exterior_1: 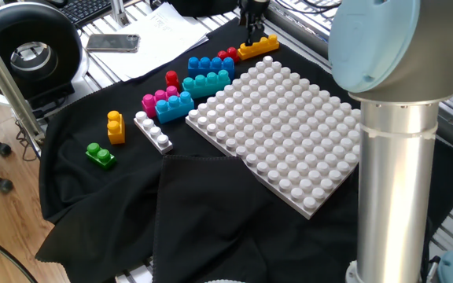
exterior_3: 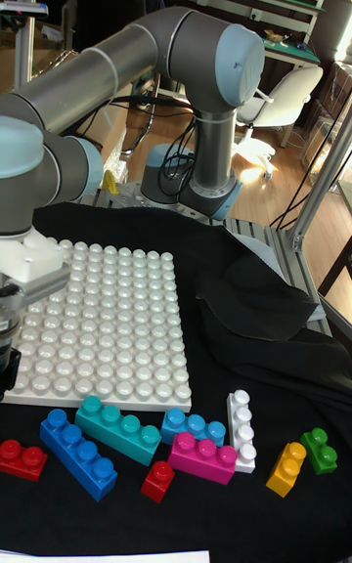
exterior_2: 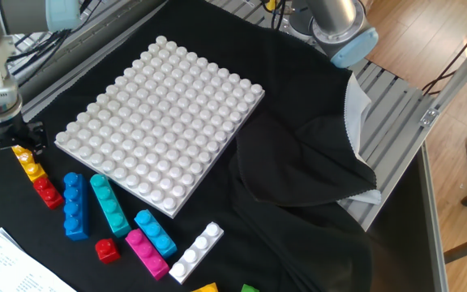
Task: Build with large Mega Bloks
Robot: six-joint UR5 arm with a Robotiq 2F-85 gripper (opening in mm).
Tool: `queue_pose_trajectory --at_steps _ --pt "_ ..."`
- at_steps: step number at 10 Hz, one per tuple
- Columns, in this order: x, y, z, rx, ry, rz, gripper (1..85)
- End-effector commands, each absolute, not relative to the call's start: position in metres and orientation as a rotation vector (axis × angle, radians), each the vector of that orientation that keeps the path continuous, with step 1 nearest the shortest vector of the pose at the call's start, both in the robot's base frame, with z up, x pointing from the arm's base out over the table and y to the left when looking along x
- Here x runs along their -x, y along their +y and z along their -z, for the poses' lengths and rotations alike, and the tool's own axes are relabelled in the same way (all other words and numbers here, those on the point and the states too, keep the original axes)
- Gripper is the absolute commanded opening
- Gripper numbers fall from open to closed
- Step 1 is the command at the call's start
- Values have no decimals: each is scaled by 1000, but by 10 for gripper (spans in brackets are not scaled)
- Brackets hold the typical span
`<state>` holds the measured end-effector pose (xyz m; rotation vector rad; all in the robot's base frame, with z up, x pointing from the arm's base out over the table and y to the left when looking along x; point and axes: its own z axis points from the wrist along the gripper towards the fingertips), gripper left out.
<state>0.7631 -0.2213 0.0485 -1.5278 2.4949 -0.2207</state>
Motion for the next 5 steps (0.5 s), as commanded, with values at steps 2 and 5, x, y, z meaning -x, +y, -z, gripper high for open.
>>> queue_pose_trajectory --at_steps 2,5 --pt "-762 -217 -51 1482 2509 183 687" --pt "-764 -219 -52 1470 2514 199 687"
